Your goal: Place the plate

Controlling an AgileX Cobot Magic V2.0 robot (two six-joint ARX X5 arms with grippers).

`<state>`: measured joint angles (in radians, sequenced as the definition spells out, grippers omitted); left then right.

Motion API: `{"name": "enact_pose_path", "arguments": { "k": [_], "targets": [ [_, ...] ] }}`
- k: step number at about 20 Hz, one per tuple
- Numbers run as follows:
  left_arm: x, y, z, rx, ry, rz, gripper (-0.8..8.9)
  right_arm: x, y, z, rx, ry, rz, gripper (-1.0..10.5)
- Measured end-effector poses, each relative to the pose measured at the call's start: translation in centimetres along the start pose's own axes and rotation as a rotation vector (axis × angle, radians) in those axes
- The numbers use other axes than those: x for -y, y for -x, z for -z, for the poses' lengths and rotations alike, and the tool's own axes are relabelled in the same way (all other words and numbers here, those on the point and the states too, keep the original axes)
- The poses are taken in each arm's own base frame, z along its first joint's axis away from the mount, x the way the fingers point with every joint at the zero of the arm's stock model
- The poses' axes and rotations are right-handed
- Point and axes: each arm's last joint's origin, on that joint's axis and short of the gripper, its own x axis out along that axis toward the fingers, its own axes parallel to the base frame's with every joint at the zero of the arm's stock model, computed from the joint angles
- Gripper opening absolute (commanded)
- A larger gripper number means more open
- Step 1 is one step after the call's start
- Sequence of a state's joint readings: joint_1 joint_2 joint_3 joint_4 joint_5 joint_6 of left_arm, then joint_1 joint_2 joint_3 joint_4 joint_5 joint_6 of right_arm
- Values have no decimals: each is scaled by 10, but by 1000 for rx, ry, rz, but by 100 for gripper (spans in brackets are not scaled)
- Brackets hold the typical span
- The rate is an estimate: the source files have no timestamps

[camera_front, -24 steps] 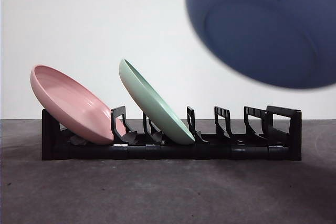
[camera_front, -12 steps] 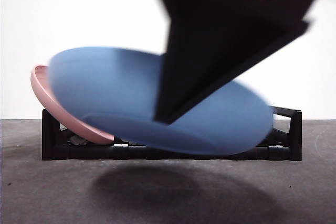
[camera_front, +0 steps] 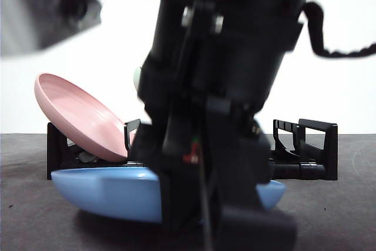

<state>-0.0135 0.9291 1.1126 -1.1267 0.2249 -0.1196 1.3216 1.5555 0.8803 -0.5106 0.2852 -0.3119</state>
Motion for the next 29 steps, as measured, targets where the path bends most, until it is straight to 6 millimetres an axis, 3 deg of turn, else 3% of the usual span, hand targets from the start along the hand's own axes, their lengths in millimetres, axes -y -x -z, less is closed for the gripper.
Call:
{"name": "enact_pose_path", "arguments": {
  "k": [2,6,9,14,19,23,29],
  "targets": [
    [0,0,0,0,0,0,344,-1,-3,0,-6,-1,-18,44],
    [0,0,0,0,0,0,344,-3,-7,6,-69,-84,-91,239],
    [0,0,0,0,0,0,344,-1,1,10,-156,-158,-108,252],
    [0,0,0,0,0,0,344,22,45,20,-96,-358,-72,252],
    [4,-3,-5,27,37,30,344,52,94,56,-30,-691,-9,252],
    [10,-26,-24,30,77,61,345,63,130,89,37,-918,45,252],
    [11,-84,-63,-21,118,60,345,65,155,111,143,-1066,89,252]
  ]
}}
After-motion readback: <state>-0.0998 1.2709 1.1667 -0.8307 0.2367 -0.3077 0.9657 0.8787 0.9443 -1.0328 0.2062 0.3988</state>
